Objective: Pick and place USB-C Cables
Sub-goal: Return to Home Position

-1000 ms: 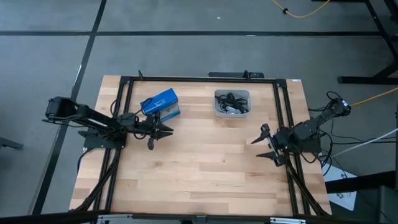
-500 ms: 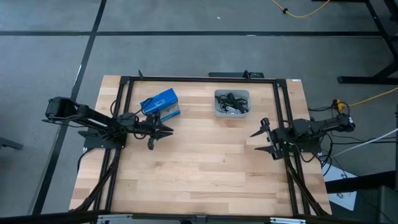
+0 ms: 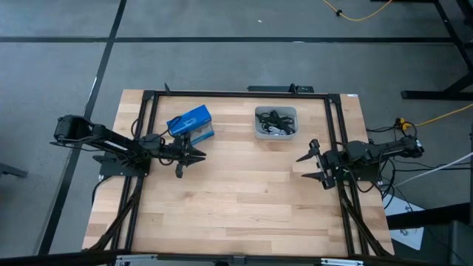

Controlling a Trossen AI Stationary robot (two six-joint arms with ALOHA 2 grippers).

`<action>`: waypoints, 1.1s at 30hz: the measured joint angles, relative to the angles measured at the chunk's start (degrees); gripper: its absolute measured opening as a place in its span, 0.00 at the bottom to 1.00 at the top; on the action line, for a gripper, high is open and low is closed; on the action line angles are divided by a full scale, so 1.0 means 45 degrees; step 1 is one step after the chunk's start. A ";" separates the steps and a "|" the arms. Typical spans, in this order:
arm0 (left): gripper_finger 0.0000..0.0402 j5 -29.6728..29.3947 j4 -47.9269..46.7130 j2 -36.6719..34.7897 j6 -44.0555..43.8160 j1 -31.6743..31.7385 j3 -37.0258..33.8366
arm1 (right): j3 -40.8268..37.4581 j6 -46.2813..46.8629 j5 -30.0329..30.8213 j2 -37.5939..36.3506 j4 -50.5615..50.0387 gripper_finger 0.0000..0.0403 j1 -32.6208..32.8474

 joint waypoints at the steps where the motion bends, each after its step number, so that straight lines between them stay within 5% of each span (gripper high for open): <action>1: 0.18 0.0000 -0.0005 0.0000 0.0000 0.0000 0.0000 | 0.0000 0.0102 0.0000 0.0081 0.0000 0.68 0.0000; 20: 0.18 0.0005 -0.0290 -0.0092 0.0005 -0.0005 0.0000 | 0.0000 0.0123 0.0005 0.0375 0.0029 0.68 0.0005; 33: 0.18 -0.0015 -0.0314 -0.4400 0.0004 -0.0010 0.0000 | 0.0000 0.0138 0.0010 0.0375 0.0029 0.68 0.0005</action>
